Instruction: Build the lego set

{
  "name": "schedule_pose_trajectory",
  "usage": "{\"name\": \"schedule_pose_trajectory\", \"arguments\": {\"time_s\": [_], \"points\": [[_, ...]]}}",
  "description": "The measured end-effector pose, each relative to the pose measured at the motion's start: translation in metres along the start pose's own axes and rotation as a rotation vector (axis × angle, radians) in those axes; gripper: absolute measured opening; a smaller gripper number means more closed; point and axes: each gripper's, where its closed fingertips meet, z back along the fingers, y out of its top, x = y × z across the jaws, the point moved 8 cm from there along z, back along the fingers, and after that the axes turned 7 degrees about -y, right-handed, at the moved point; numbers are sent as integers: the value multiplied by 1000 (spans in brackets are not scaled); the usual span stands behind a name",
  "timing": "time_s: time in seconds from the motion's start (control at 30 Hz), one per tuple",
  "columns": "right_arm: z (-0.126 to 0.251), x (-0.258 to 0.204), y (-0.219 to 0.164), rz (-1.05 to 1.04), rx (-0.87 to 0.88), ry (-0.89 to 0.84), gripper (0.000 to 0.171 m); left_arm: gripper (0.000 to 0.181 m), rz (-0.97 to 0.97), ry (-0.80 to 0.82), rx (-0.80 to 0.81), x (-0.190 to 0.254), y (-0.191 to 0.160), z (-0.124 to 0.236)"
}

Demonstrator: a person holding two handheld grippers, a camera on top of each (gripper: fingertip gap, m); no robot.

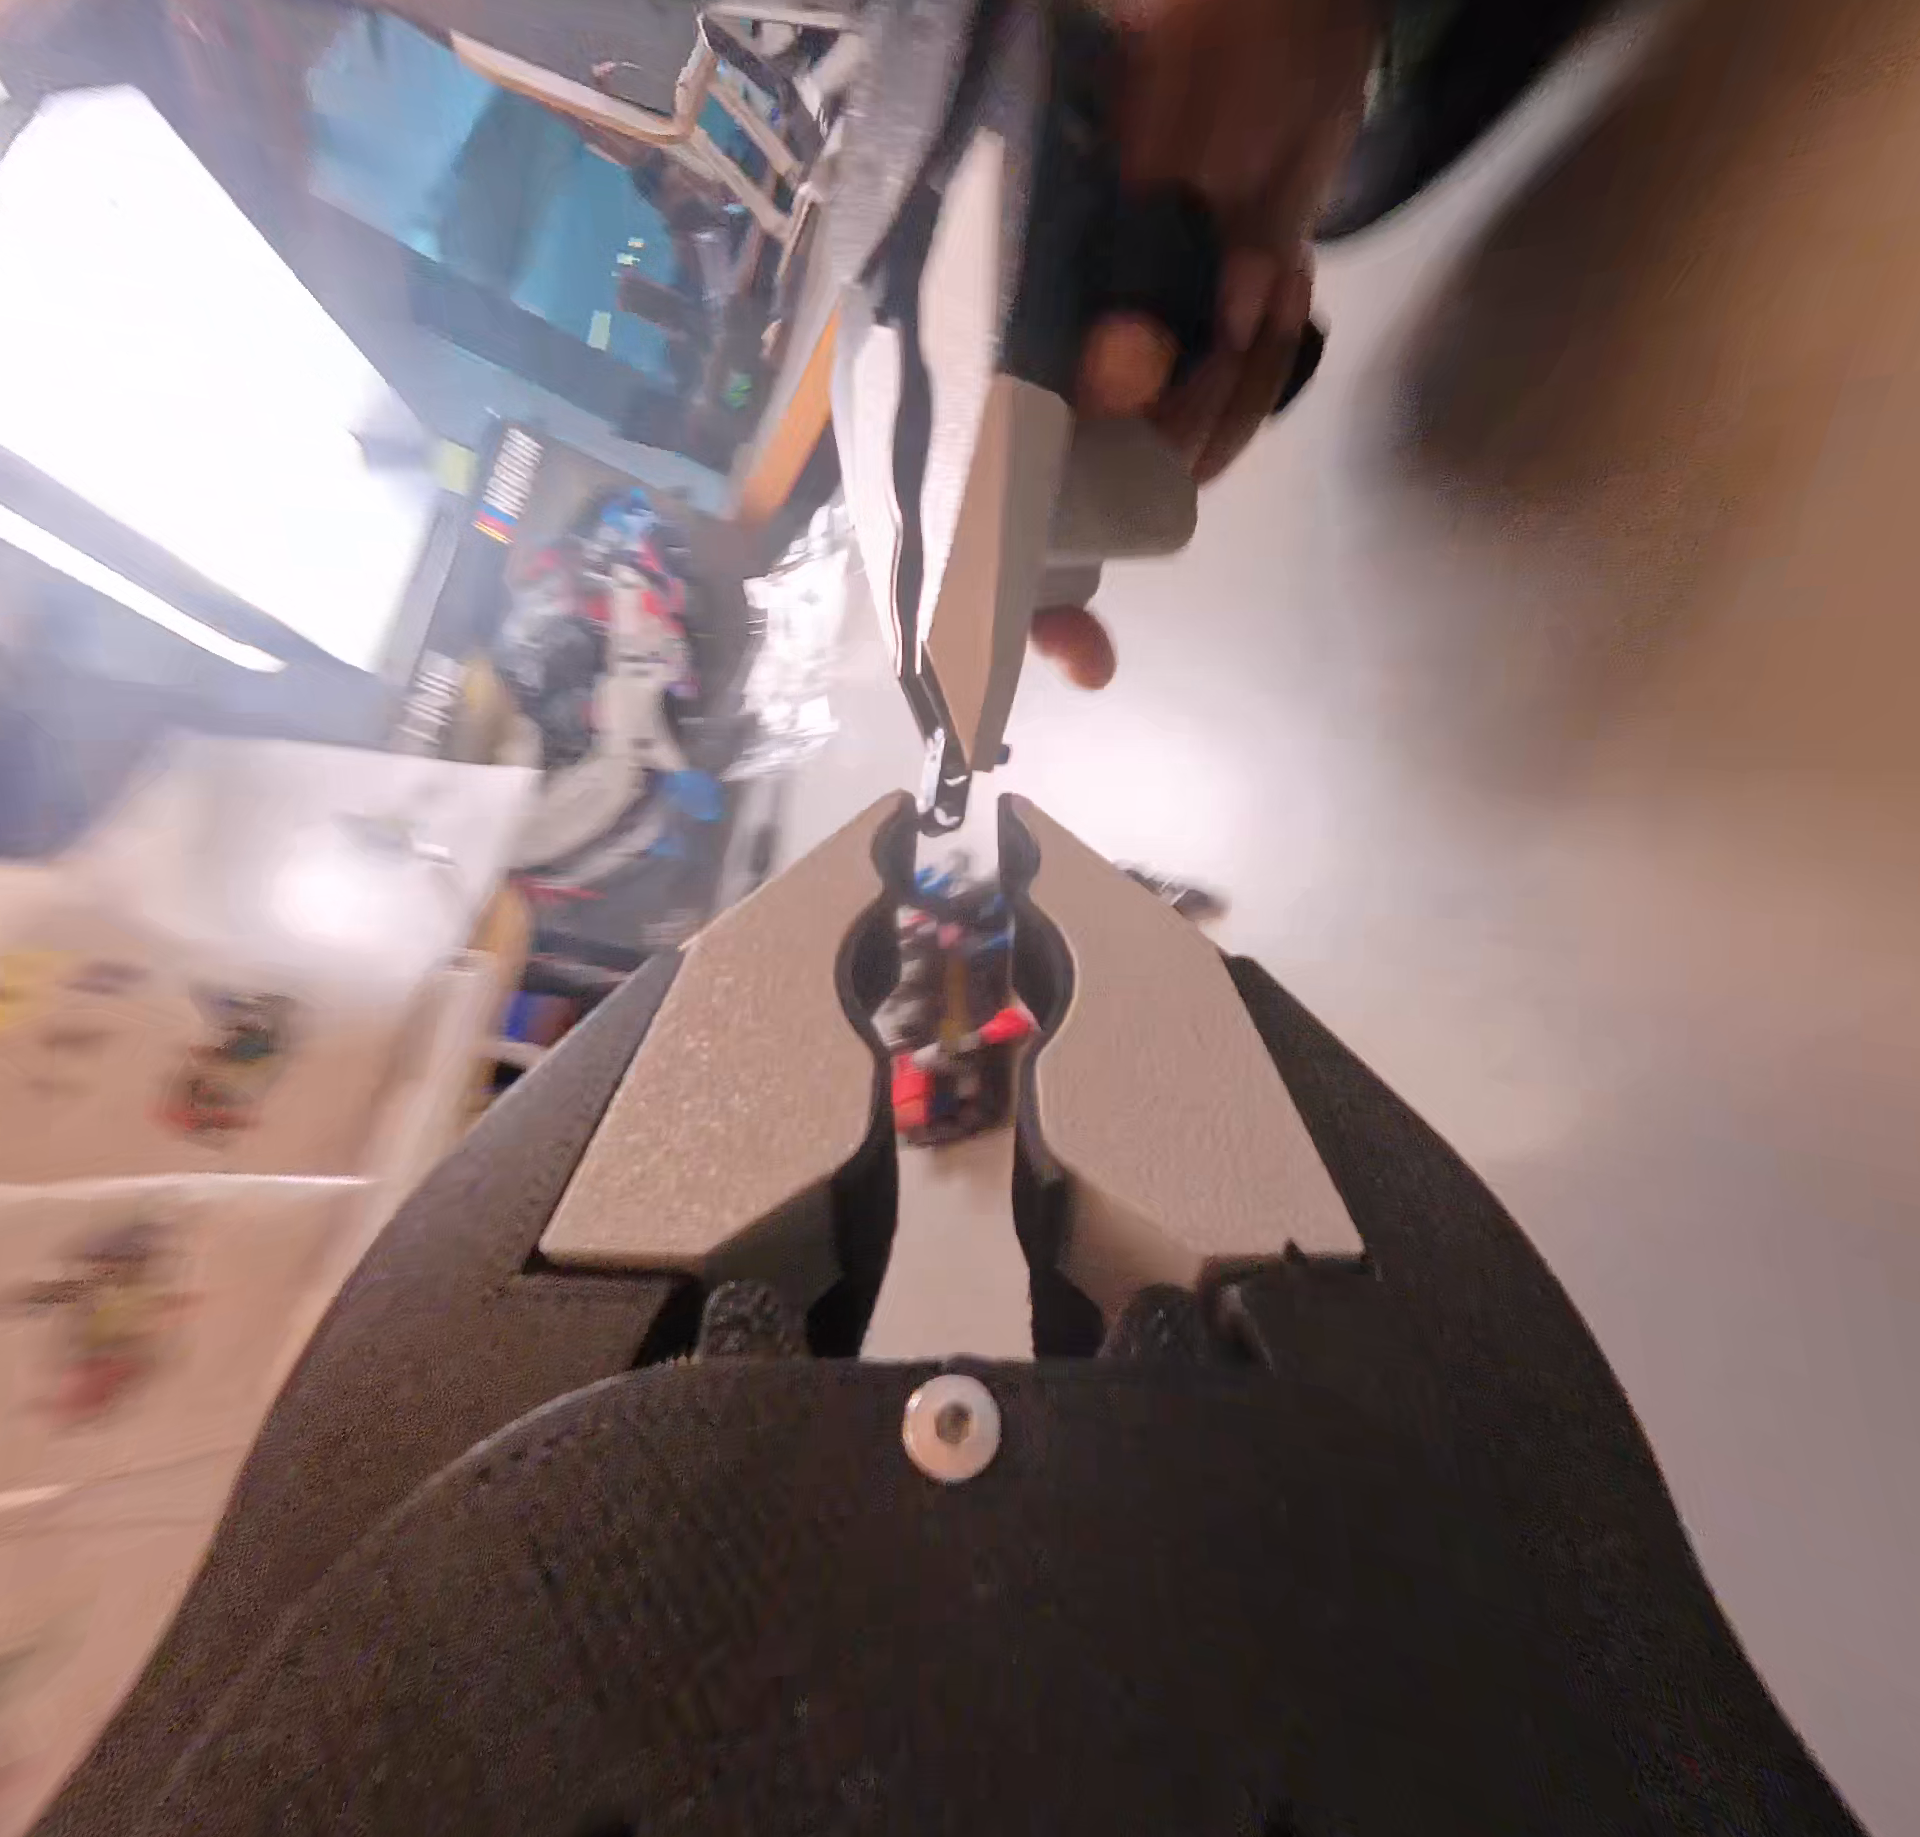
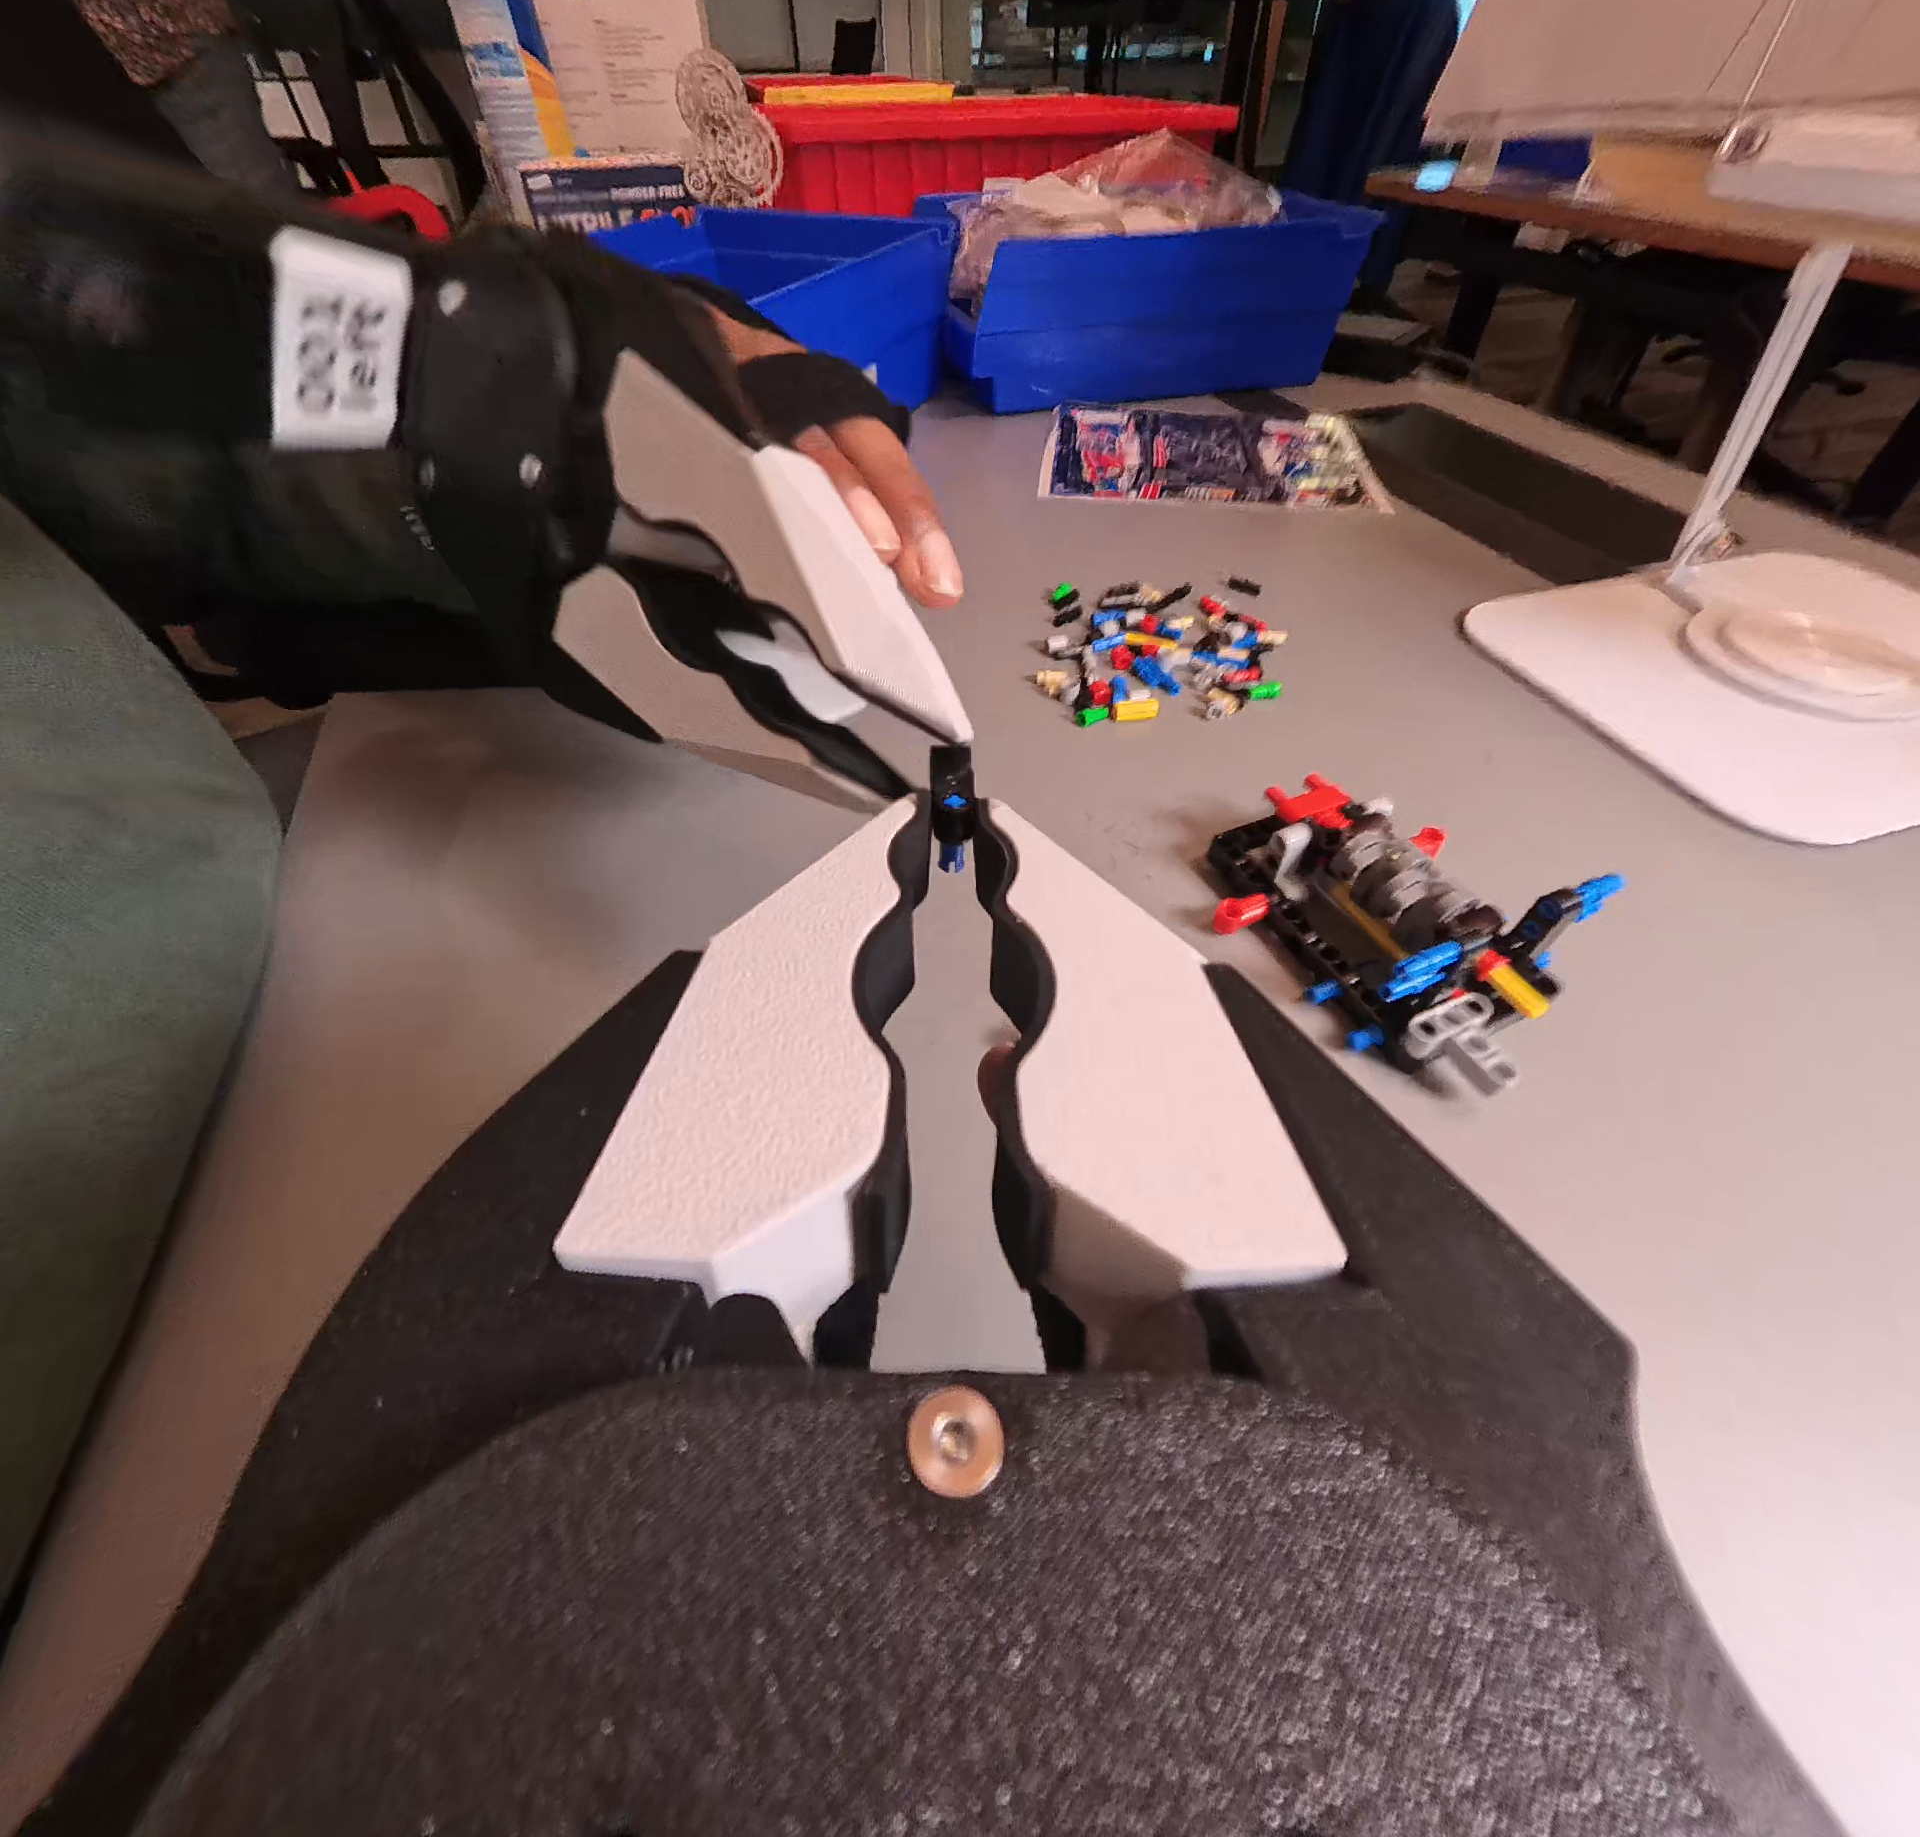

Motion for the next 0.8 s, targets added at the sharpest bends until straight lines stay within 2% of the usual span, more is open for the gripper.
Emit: {"name": "schedule_pose_trajectory", "arguments": {"time_s": [0.03,0.13,0.2,0.37,0.47,0.6,0.67,0.8], "points": [[3,1,3,34,28,-11,5,17,166,-64,74,-6,-1,3],[11,0,10,193,96,-67,6,22,637,-251,316,-29,-10,14],[12,-3,12,231,125,-71,6,23,810,-317,404,-37,-20,16],[8,-13,11,283,121,-45,6,21,794,-418,401,-25,-19,10],[5,-17,8,296,98,-19,6,6,730,-417,329,-19,-18,4],[1,-15,3,273,51,-16,6,5,721,-416,261,-18,-22,0],[-3,-8,-1,232,-42,-50,7,5,713,-382,202,-19,-28,-2],[-10,16,-20,125,-384,-112,43,5,761,-348,147,-26,-46,-1]]}}
